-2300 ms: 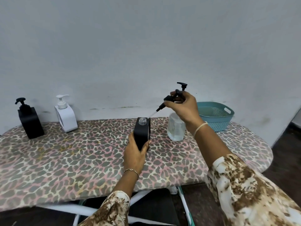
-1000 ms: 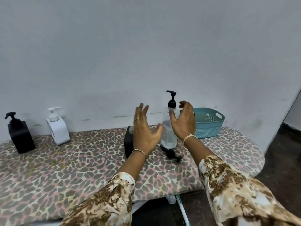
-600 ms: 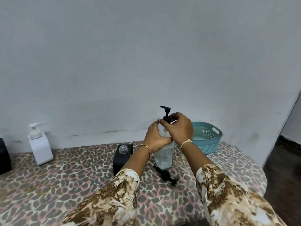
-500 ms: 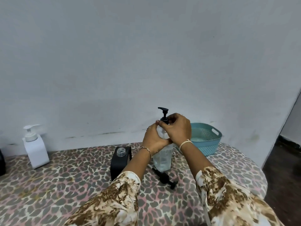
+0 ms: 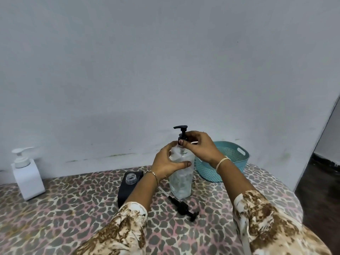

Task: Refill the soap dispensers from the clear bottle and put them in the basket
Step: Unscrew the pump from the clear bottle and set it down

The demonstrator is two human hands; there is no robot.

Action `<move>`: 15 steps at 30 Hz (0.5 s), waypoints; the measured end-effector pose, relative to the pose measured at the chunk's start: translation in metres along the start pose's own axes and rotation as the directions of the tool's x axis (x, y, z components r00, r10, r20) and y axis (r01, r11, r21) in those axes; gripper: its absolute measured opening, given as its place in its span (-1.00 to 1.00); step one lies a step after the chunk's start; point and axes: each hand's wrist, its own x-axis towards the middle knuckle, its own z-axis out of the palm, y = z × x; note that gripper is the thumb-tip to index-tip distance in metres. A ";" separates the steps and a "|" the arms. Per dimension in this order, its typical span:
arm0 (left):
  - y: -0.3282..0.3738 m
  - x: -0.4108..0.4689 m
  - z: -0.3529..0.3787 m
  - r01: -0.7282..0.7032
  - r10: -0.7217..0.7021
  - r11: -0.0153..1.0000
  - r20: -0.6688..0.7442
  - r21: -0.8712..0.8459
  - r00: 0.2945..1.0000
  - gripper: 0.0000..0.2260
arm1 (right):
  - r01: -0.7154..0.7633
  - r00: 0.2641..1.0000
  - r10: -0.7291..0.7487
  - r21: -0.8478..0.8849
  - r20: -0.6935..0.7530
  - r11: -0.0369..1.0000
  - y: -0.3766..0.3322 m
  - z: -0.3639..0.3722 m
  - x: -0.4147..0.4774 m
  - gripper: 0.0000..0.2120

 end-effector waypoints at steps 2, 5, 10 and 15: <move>-0.002 0.003 -0.001 -0.001 0.002 1.000 0.028 -0.023 1.000 -0.27 | -0.016 0.997 0.009 -0.090 -0.080 0.996 -0.004 0.004 -0.002 -0.62; -0.005 0.005 0.000 -0.001 0.002 0.999 0.042 -0.040 0.999 -0.28 | -0.068 0.973 0.029 -0.162 -0.231 0.984 -0.009 0.011 -0.005 -0.57; -0.007 0.006 -0.001 0.014 -0.012 0.999 0.050 -0.049 0.999 -0.17 | -0.078 0.976 0.070 -0.033 -0.208 0.996 -0.010 0.012 -0.007 -0.78; -0.007 0.005 0.001 0.027 -0.025 0.999 0.059 -0.038 0.998 -0.08 | -0.123 0.960 0.104 -0.055 -0.260 0.991 -0.010 0.017 -0.005 -0.59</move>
